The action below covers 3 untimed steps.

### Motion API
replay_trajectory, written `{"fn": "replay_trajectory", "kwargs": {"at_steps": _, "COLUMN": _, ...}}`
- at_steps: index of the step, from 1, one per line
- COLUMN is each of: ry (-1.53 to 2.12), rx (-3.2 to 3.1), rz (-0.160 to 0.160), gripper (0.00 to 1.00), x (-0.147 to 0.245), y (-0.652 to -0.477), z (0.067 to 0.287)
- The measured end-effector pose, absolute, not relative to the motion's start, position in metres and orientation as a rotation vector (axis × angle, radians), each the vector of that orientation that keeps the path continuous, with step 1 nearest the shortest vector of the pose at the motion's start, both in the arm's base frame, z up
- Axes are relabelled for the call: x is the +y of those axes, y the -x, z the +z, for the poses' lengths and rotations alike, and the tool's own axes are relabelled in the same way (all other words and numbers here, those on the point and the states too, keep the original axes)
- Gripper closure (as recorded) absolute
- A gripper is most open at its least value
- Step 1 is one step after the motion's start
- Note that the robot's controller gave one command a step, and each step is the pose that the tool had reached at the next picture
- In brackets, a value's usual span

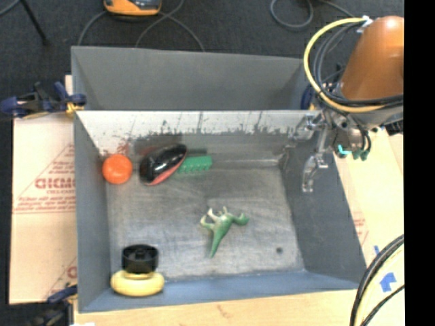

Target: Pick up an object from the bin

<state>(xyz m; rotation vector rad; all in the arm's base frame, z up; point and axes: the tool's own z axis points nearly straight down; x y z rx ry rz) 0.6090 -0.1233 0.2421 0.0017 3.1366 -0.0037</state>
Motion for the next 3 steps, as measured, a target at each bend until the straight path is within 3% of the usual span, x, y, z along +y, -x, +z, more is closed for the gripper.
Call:
{"fn": "replay_trajectory", "kwargs": {"at_steps": 1, "ry": 0.0, "rx": 3.137, "rz": -0.003, "gripper": 0.0, "x": -0.123, "y": -0.609, "z": 0.242}}
{"fn": "replay_trajectory", "kwargs": {"at_steps": 2, "ry": 0.089, "rx": 3.131, "rz": -0.004, "gripper": 0.0, "x": -0.122, "y": -0.575, "z": 0.196}}
{"fn": "replay_trajectory", "kwargs": {"at_steps": 3, "ry": 0.269, "rx": 3.128, "rz": -0.006, "gripper": 0.0, "x": -0.081, "y": -0.587, "z": 0.169}}
